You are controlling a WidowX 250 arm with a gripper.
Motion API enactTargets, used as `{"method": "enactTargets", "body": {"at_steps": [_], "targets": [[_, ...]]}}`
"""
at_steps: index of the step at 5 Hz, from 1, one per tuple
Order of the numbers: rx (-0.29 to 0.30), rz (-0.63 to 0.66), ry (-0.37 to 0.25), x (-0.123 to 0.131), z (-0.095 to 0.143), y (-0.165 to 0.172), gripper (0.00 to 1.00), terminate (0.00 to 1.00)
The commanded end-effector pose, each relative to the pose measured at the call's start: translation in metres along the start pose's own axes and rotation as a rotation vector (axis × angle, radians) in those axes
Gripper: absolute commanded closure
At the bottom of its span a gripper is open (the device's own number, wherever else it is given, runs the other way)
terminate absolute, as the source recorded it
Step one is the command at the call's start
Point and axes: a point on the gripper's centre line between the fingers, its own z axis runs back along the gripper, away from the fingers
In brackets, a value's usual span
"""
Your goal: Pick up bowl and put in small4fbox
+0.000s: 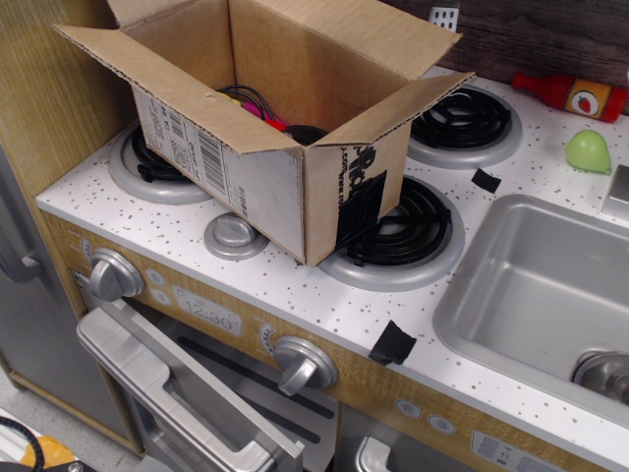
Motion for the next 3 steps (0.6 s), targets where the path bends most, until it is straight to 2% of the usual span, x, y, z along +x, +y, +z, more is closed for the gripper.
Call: {"method": "enactTargets", "body": {"at_steps": [1, 2, 3], "targets": [[0.023, -0.002, -0.068, 0.0039, 0.0219, -0.0003, 0.00, 0.00], [0.023, -0.002, -0.068, 0.0039, 0.0219, -0.0003, 0.00, 0.00], [0.023, -0.002, -0.068, 0.0039, 0.0219, -0.0003, 0.00, 1.00]]}}
